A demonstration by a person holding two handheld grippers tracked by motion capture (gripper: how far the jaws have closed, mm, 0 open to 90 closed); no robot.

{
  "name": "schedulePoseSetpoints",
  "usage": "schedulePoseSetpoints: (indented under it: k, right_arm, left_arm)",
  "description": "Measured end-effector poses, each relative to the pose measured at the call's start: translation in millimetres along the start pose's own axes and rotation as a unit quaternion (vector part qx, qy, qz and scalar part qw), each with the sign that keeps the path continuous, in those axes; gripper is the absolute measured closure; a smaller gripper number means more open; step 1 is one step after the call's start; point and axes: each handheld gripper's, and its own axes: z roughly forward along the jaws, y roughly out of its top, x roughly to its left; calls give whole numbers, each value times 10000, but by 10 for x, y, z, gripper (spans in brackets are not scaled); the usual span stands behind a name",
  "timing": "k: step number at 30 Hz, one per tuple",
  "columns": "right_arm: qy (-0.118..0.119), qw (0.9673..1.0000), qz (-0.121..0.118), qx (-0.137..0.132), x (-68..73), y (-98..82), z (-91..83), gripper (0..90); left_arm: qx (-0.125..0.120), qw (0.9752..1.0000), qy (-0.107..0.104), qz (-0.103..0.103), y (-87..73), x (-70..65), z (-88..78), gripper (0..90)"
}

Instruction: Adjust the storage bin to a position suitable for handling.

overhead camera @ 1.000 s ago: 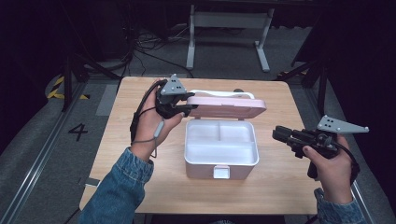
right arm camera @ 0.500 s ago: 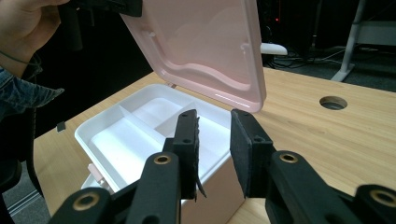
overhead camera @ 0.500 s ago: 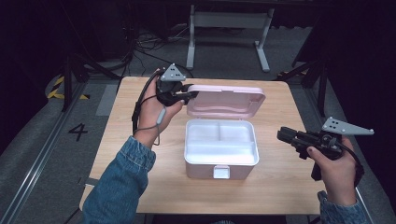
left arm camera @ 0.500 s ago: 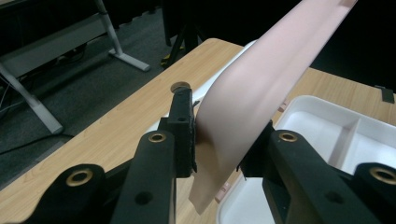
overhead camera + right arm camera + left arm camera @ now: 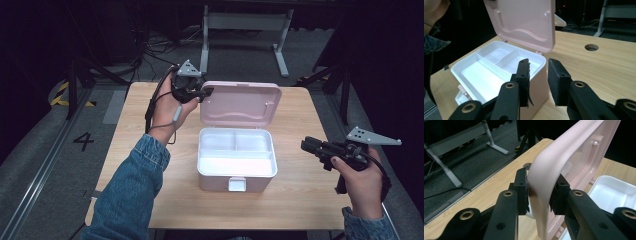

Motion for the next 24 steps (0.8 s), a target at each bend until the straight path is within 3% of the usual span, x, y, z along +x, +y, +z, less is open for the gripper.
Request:
schedulePoseSetpoints:
  k: [5,20,24]
  right_arm:
    - [-18,9999,78,74,-52,-33,28,694]
    - [-5,9998,185,118,-125,-68,45,667]
    - [-5,9997,204,135,-133,-76,56,665]
  left_arm:
    - [-78,9999,-19,-94,-10,71,59,718]
    - [46,9994,-55,-349,5,256,251,708]
    - [91,9986,-110,-509,-3,314,311,704]
